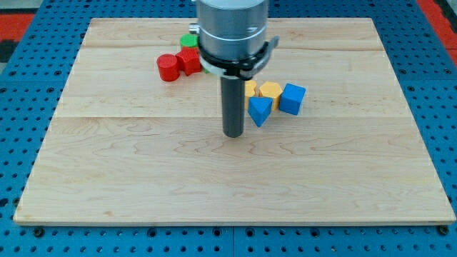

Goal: Move the blue triangle into the yellow hexagon

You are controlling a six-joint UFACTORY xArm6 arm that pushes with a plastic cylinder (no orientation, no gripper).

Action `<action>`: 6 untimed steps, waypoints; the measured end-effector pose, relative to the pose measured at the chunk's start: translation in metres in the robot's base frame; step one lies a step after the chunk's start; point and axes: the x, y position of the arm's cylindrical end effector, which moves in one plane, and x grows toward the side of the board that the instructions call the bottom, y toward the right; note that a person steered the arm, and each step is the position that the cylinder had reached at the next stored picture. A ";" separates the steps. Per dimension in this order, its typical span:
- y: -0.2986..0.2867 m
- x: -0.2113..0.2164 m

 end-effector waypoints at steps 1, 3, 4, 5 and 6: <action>0.029 -0.003; 0.029 -0.028; 0.026 -0.031; 0.023 -0.037; 0.013 -0.043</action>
